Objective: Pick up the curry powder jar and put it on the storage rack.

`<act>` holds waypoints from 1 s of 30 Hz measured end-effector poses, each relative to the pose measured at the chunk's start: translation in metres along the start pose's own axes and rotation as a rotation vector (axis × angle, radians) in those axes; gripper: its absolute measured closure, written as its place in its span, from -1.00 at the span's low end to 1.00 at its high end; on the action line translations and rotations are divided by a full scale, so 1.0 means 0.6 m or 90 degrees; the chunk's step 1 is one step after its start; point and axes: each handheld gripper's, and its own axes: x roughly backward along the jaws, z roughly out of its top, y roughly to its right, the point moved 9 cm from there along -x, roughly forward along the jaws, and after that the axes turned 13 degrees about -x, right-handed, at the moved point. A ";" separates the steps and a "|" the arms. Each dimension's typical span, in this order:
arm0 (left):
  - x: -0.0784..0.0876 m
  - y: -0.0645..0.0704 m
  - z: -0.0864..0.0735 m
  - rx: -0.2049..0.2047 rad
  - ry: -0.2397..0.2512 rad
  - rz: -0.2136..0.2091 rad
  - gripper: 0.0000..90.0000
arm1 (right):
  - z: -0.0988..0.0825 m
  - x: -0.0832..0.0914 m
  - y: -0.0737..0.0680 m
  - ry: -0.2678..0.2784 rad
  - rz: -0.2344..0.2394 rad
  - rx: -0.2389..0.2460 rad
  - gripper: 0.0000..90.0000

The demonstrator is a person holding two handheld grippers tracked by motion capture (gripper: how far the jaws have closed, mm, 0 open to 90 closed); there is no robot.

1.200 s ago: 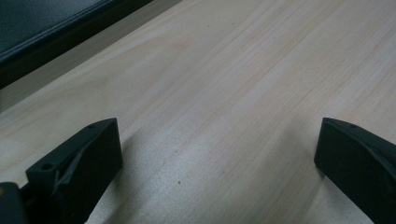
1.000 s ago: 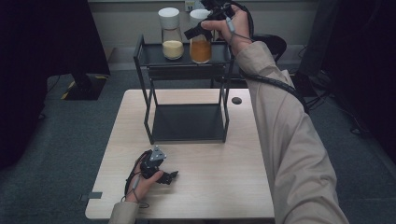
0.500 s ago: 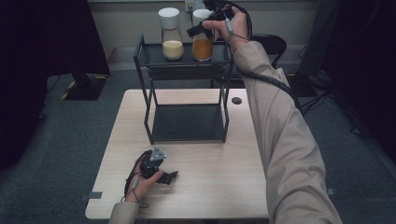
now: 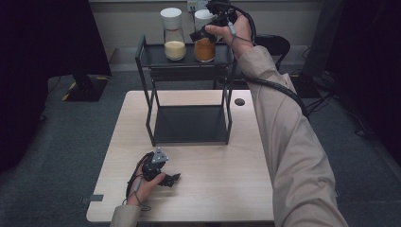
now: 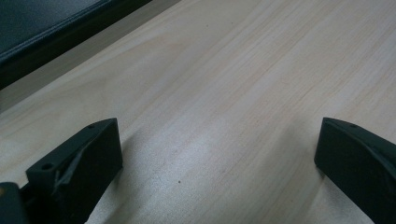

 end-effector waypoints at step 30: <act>0.000 0.000 0.000 -0.001 -0.001 0.000 -0.99 | -0.124 0.075 -0.057 0.078 0.016 -0.024 -0.99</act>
